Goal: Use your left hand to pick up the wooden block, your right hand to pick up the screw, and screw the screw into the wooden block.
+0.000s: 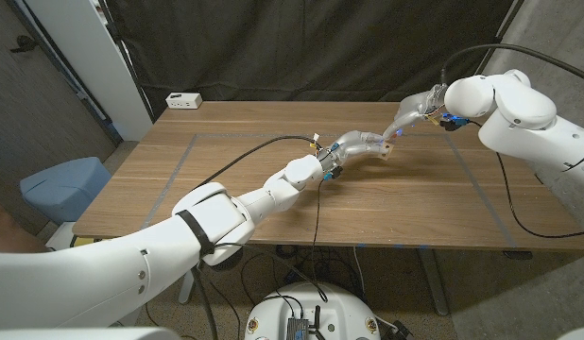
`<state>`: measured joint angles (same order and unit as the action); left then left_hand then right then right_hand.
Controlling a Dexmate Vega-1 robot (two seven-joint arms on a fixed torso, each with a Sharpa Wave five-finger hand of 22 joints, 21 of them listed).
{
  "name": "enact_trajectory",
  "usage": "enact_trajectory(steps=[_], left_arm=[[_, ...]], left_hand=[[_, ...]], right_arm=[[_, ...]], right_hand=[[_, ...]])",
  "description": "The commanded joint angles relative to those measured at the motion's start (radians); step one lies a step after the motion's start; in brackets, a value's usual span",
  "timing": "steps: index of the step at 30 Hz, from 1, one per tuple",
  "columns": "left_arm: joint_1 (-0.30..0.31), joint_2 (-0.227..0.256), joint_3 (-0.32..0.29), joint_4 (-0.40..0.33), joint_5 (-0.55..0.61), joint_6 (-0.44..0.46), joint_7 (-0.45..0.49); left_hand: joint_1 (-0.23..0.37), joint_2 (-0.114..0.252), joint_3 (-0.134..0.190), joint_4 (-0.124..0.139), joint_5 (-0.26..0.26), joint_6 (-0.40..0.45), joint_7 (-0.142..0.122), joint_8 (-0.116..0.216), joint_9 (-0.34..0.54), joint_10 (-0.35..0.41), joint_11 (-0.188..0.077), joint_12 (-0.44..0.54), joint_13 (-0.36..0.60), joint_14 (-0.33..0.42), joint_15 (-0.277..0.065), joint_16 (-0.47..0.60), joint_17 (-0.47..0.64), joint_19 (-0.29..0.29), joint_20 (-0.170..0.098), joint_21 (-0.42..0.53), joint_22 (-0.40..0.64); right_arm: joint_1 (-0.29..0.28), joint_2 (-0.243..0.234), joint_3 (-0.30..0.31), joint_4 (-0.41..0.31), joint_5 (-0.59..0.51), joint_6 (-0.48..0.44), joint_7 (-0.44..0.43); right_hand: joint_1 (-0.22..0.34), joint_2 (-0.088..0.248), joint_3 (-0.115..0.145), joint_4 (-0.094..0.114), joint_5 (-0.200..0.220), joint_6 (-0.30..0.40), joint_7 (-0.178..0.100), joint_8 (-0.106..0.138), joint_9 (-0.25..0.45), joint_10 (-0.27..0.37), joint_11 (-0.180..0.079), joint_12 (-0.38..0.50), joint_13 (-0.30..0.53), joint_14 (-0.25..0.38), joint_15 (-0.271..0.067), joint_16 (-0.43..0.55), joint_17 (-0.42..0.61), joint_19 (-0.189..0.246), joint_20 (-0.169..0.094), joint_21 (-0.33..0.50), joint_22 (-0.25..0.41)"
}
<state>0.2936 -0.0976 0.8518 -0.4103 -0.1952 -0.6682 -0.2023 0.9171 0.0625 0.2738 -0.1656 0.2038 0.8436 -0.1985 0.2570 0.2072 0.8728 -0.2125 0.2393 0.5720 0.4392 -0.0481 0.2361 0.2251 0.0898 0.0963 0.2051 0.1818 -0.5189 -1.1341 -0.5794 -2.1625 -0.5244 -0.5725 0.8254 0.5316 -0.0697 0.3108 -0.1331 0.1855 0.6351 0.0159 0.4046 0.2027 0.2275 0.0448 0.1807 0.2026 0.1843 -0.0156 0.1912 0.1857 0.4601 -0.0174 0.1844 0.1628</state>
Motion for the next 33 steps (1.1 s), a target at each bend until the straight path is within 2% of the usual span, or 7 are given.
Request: enact_trajectory(steps=[1,5,9,14,24,33], left_arm=[[-0.006,-0.005,0.005,0.009,-0.002,0.003,-0.002],[-0.006,-0.005,0.007,0.008,-0.001,0.000,-0.002],[-0.005,-0.004,0.008,0.005,0.001,-0.003,0.000],[-0.004,-0.002,0.009,0.000,0.003,-0.007,0.000],[-0.002,-0.003,0.009,-0.003,0.004,-0.005,-0.001],[-0.006,-0.007,0.010,0.003,0.004,-0.001,-0.001]], left_hand=[[-0.002,0.024,0.021,0.017,0.004,0.048,0.015,0.008,0.003,0.011,-0.004,0.003,0.004,0.006,-0.088,-0.006,0.002,0.006,0.004,0.002,0.002],[-0.001,0.024,0.021,0.016,0.004,0.048,0.015,0.007,0.003,0.010,-0.004,0.003,0.004,0.006,-0.086,-0.006,0.003,0.006,0.004,0.002,0.002],[-0.002,0.025,0.021,0.017,0.004,0.047,0.015,0.007,0.003,0.010,-0.004,0.003,0.004,0.006,-0.087,-0.006,0.003,0.006,0.004,0.002,0.002],[-0.001,0.024,0.021,0.016,0.004,0.047,0.015,0.007,0.003,0.009,-0.004,0.003,0.004,0.006,-0.088,-0.005,0.003,0.006,0.004,0.002,0.002],[0.000,0.024,0.021,0.016,0.004,0.048,0.016,0.007,0.003,0.010,-0.004,0.003,0.004,0.006,-0.088,-0.005,0.003,0.007,0.003,0.002,0.002],[-0.002,0.024,0.021,0.017,0.004,0.049,0.014,0.007,0.003,0.010,-0.004,0.003,0.004,0.006,-0.089,-0.005,0.004,0.006,0.003,0.002,0.002]], right_arm=[[0.006,-0.022,0.014,-0.007,0.048,0.028,0.009],[0.010,-0.025,0.013,-0.010,0.051,0.032,0.014],[0.010,-0.029,0.015,-0.010,0.055,0.041,0.010],[0.014,-0.031,0.012,-0.012,0.043,0.050,0.009],[0.013,-0.026,0.016,-0.005,0.040,0.060,0.001],[0.008,-0.024,0.019,-0.001,0.031,0.062,-0.012]], right_hand=[[0.045,0.005,0.014,-0.023,0.002,-0.041,-0.005,-0.020,0.006,-0.034,-0.001,-0.001,0.006,-0.018,0.001,-0.005,0.002,-0.015,0.004,-0.005,0.003],[0.086,0.001,0.030,-0.038,0.001,-0.082,-0.015,-0.039,0.008,-0.065,-0.008,-0.001,0.007,-0.035,0.004,-0.006,0.002,-0.022,0.014,-0.004,0.003],[0.107,0.001,0.038,-0.043,0.001,-0.088,-0.025,-0.042,0.009,-0.076,-0.015,0.000,0.007,-0.040,0.005,-0.006,0.002,-0.027,0.018,-0.005,0.003],[0.160,-0.003,0.058,-0.051,0.002,-0.097,-0.060,-0.047,0.010,-0.094,-0.025,0.004,0.008,-0.050,0.004,-0.004,0.002,-0.031,0.021,-0.003,0.003],[0.225,-0.009,0.085,-0.050,0.001,-0.028,-0.076,-0.021,0.013,-0.084,-0.035,0.015,0.008,-0.047,-0.010,0.002,0.003,-0.026,0.020,0.000,0.003],[0.254,-0.007,0.101,-0.047,0.000,0.012,-0.080,-0.004,0.015,-0.072,-0.038,0.020,0.008,-0.035,-0.018,0.008,0.004,-0.020,0.013,0.002,0.003]])
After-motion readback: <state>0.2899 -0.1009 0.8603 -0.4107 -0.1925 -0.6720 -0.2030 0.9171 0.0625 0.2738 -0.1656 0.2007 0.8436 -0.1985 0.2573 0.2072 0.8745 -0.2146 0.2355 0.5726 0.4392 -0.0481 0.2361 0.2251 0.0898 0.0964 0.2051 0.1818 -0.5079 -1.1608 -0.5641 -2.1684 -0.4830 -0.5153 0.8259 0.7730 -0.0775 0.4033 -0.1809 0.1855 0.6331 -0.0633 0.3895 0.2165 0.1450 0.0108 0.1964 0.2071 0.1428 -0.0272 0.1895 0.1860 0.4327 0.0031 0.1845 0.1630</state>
